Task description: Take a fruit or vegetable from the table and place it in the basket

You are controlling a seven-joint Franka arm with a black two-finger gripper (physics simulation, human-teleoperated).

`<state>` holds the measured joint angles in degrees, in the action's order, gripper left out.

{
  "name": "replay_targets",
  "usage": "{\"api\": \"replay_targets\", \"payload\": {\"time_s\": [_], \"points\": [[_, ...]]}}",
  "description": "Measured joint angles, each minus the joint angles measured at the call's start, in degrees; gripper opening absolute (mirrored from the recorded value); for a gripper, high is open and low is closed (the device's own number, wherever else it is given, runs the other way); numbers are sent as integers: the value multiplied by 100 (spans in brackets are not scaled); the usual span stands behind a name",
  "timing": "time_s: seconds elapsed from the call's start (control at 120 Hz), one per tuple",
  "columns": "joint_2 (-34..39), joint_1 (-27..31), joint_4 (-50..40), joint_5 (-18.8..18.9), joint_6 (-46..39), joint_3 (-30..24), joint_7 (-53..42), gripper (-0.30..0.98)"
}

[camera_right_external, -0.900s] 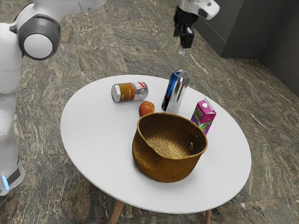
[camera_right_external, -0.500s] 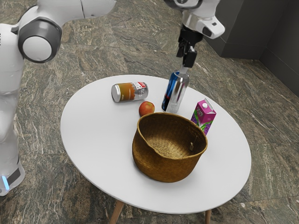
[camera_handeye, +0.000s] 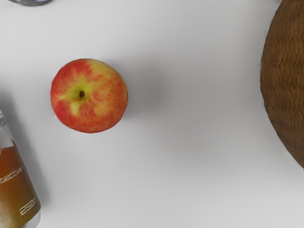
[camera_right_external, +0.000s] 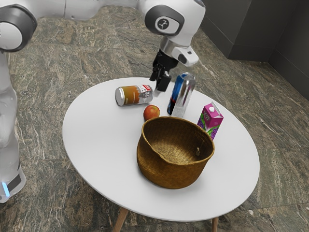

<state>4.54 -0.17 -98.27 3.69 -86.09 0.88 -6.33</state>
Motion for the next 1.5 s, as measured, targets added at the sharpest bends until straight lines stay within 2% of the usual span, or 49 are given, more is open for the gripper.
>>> {"api": "replay_targets", "payload": {"time_s": [0.175, 0.258, 0.417, 0.65, 0.767, 1.05, 1.5], "points": [[-169, 570, -58, -43, -357, -65, -29, 69], [-367, 978, -48, -76, -517, -333, -41, 69], [-580, 1400, -65, -177, -717, -553, -58, 69], [-565, 1675, -515, -341, -1025, -821, -62, 69], [-618, 1576, -541, -439, -1158, -908, -59, 69], [-610, 850, -801, -579, -1323, -896, -50, 68], [-462, 1170, -1027, -623, -1526, -901, -80, 69]]}}
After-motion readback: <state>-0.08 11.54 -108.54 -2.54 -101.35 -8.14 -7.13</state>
